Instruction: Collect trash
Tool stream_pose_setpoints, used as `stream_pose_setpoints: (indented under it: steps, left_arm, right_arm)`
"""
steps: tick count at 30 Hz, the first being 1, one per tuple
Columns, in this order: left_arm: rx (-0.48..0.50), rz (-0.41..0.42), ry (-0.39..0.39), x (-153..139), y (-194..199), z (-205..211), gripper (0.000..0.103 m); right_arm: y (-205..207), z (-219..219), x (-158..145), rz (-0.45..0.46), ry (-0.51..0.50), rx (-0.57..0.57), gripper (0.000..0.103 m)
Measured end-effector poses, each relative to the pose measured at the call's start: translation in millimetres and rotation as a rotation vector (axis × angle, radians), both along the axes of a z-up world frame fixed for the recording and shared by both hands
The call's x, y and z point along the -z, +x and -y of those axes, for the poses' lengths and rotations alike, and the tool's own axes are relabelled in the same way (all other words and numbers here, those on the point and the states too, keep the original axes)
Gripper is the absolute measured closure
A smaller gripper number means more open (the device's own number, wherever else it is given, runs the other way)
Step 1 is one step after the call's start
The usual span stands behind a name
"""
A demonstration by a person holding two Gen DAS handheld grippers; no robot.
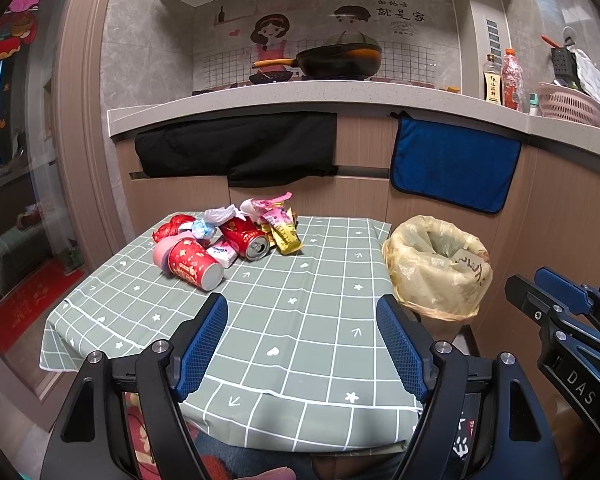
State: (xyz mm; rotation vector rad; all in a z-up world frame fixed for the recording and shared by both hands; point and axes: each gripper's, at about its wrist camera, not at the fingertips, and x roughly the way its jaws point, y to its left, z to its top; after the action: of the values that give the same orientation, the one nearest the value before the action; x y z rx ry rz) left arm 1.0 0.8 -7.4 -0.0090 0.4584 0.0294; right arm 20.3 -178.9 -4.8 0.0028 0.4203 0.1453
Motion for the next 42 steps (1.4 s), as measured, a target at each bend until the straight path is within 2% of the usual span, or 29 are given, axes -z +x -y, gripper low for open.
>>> stream_pose_setpoints:
  steps: [42]
  left_arm:
    - [0.009,0.000,0.018,1.8,0.0,3.8,0.026]
  right_arm:
    - [-3.9,10.0,-0.2,0.003,0.026,0.025,0.065]
